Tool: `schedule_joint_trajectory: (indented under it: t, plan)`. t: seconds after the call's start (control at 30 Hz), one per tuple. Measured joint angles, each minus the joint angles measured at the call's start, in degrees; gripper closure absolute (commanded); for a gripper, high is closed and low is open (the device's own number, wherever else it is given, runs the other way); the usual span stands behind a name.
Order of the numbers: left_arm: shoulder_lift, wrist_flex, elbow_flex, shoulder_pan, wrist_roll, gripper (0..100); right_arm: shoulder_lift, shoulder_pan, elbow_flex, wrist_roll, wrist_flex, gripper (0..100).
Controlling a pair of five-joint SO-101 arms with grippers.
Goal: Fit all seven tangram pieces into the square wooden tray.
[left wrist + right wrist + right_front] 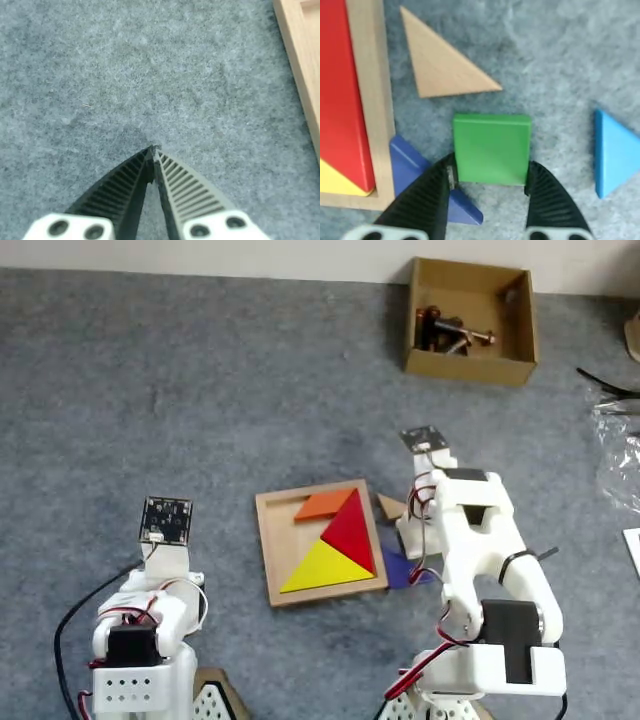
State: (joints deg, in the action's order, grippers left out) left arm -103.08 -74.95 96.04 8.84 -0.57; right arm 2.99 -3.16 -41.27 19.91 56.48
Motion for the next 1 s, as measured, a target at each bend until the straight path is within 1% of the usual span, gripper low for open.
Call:
schedule_joint_trajectory:
  t: [0.17,0.37,0.53,0.83,1.0]
  plan:
    - [0.0,0.0,0.0,0.0,0.0,99,0.0,0.0,0.0,-2.2,-0.1,88.9]
    - [0.0,0.0,0.0,0.0,0.0,99,1.4,0.9,-0.2,-2.9,-0.1,88.8]
    - [0.0,0.0,0.0,0.0,0.0,99,7.2,2.6,-3.9,-2.9,-2.5,85.3]
    - [0.0,0.0,0.0,0.0,0.0,99,17.6,3.7,-12.5,-2.9,-8.8,85.3]
    - [0.0,0.0,0.0,0.0,0.0,99,19.3,3.9,-14.4,-2.9,-10.5,85.3]
